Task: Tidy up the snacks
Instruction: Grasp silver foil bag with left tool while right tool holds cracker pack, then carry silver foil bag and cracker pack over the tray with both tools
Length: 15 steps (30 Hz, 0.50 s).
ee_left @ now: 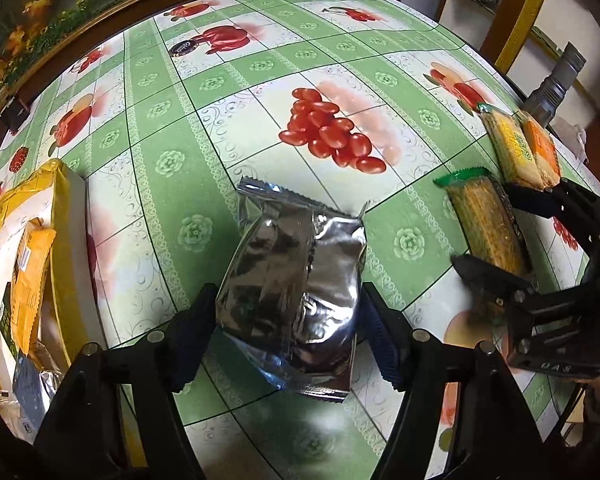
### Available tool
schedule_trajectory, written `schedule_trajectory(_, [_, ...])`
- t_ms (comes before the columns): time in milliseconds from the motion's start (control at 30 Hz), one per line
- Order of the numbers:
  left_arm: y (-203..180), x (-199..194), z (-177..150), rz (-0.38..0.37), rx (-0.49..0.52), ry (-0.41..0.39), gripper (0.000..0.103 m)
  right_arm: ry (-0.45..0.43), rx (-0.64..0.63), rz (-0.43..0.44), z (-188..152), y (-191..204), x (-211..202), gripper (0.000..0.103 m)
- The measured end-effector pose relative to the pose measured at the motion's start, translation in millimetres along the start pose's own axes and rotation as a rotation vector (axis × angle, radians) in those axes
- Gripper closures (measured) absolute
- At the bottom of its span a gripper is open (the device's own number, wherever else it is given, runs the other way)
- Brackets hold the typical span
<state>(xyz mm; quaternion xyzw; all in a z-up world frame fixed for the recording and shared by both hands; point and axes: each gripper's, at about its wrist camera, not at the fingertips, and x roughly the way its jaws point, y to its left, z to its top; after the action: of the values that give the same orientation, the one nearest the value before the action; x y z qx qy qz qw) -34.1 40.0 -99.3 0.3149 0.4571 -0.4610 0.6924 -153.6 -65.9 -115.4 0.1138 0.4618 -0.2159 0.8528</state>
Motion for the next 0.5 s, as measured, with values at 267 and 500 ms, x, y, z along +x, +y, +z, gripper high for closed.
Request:
schedule_trajectory(267, [-2,-7,-12,0.027,-0.047,-0.043,0.045,-0.056,-0.014,0.032,-4,-8,-7,0.055])
schedule_trajectory(500, [-3,-33,-32,0.034,-0.158,-0.106,0.045,-0.103,0.023,0.089,-9,-16,-27,0.055])
